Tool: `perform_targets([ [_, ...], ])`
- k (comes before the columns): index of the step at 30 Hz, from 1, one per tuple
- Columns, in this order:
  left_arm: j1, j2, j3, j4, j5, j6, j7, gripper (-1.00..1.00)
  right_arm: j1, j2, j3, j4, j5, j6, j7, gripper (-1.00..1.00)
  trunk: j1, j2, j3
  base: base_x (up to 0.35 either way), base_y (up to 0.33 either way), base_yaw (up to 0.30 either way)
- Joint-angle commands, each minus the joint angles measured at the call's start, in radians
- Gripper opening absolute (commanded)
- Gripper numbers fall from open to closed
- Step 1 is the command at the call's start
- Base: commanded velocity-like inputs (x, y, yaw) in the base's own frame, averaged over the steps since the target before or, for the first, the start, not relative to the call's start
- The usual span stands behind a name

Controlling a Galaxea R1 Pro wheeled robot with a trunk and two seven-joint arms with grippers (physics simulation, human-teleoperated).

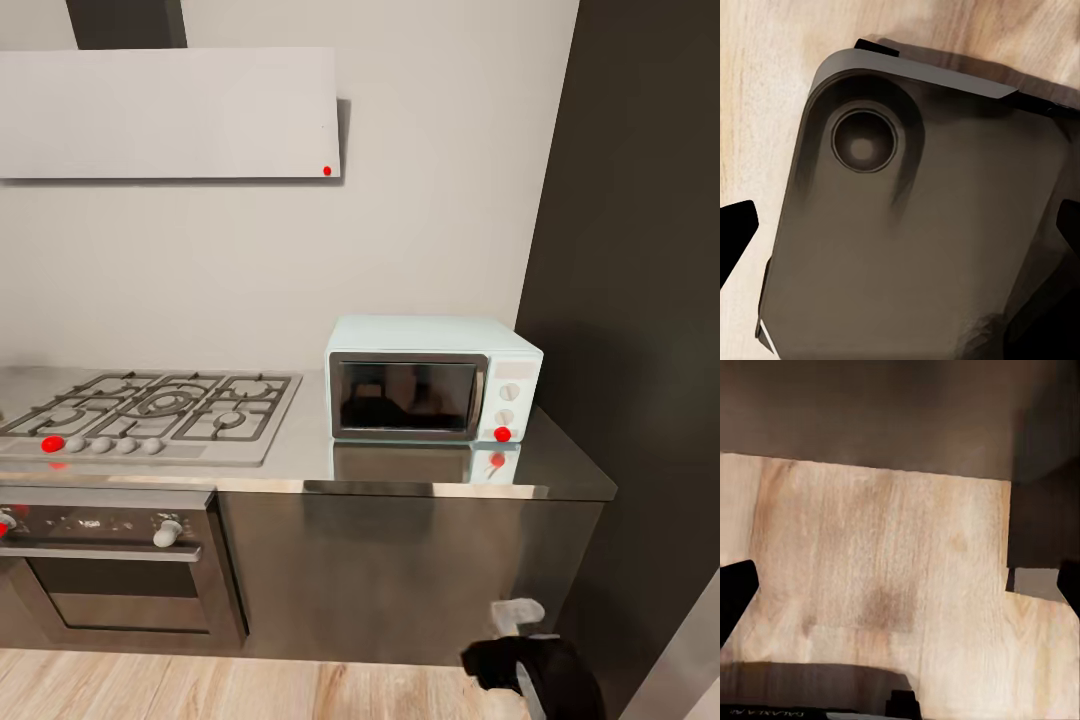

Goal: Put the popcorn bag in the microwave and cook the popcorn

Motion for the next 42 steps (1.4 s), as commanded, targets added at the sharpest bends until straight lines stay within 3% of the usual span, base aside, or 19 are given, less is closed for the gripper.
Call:
perform_targets([
  [1,0.000,0.000,-0.001,0.000,0.005,-0.002,0.001,1.00,-0.094,0.000,0.001,-0.021,0.002,0.007,0.000,1.00,0.000,-0.001,-0.001,0.000,0.000,0.000],
  [4,0.000,0.000,-0.001,0.000,0.005,-0.002,0.001,1.00,-0.269,0.001,0.000,-0.035,-0.001,0.007,0.000,1.00,0.000,-0.001,-0.001,0.000,0.000,0.000],
  [5,0.000,0.000,-0.001,0.000,0.005,-0.002,0.001,1.00,-0.358,0.001,-0.001,-0.038,-0.002,0.007,0.000,1.00,0.000,-0.001,-0.001,0.000,0.000,0.000],
  [9,0.000,0.000,-0.001,0.000,0.005,-0.002,0.001,1.00,-0.554,0.000,-0.001,-0.039,0.000,0.007,-0.002,1.00,0.000,-0.001,-0.001,0.000,0.000,0.000],
  [15,0.000,0.000,-0.001,0.000,0.005,-0.002,0.001,1.00,-0.712,-0.003,-0.009,-0.039,0.005,0.007,-0.003,1.00,0.000,-0.001,-0.001,0.000,0.000,0.000],
  [21,0.000,0.000,-0.001,0.001,0.004,-0.002,0.001,1.00,-0.729,0.002,-0.141,-0.028,0.002,0.007,-0.005,1.00,0.000,-0.001,-0.001,0.000,0.000,0.000],
  [23,0.000,0.001,-0.001,0.001,0.003,-0.002,0.001,1.00,-0.723,0.002,-0.147,-0.020,-0.002,0.007,-0.005,1.00,0.000,-0.001,-0.001,0.000,0.000,0.000],
  [26,0.000,0.000,-0.001,0.001,0.003,-0.002,0.001,1.00,-0.714,0.036,-0.151,0.063,-0.003,0.007,-0.005,1.00,0.000,-0.001,-0.001,0.000,0.000,0.000],
  [29,0.000,0.000,-0.001,0.001,0.003,-0.002,0.001,1.00,-0.690,0.049,-0.147,0.117,0.000,-0.002,-0.007,1.00,0.000,-0.001,-0.001,0.000,0.000,0.000],
  [33,0.000,-0.001,-0.003,0.001,0.003,-0.002,0.000,1.00,-0.616,0.051,-0.141,0.255,0.002,-0.338,-0.003,1.00,0.000,-0.001,-0.001,0.000,0.000,0.000],
  [34,0.000,0.000,-0.003,0.001,0.003,-0.002,0.000,1.00,-0.611,0.050,-0.140,0.277,0.004,-0.386,-0.002,1.00,0.000,-0.001,-0.001,0.000,0.000,0.000],
  [36,0.000,0.000,-0.004,0.001,0.003,-0.002,0.000,1.00,-0.608,0.047,-0.140,0.287,0.008,-0.422,-0.001,1.00,0.000,-0.001,-0.001,0.000,0.000,0.000],
  [42,0.000,0.000,-0.005,0.001,0.003,-0.002,0.000,1.00,-0.607,0.042,-0.140,0.229,0.011,-0.434,0.000,1.00,0.000,-0.001,-0.001,0.000,0.000,0.000],
])
